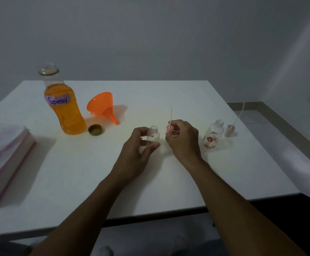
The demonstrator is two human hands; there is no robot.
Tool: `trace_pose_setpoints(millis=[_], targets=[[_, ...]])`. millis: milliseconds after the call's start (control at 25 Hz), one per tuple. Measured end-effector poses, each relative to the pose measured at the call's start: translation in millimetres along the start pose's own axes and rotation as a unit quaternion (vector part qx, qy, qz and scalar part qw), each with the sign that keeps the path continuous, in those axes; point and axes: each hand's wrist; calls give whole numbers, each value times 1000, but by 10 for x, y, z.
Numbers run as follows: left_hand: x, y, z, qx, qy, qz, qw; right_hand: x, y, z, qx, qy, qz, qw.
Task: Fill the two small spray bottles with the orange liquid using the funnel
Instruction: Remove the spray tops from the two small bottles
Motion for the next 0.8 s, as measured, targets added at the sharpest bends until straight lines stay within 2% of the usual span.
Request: trace_pose_setpoints(millis=[240, 360, 480, 720, 800], targets=[[-48, 93, 69, -1, -14, -4, 1000, -79, 121, -104, -21, 11, 1, 1000], [-54, 99, 89, 12, -5, -5, 1000, -24, 87, -112, -54, 11, 35, 998], [-41, 95, 76, 9, 27, -4, 1000, 77, -62, -59, -103, 12, 80, 991], [134, -115, 69, 49, 104, 30, 993, 347, -602, 131, -87, 17, 79, 993], [330, -298, 29, 34, 165, -1, 986, 398, -772, 204, -75, 25, 78, 994]])
Point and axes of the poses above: each hand's wrist, its own y-axis towards the middle knuckle, its own x-axis out of the back of the hand, z = x × y, and after that the axes turned 5 degrees about z, right-handed
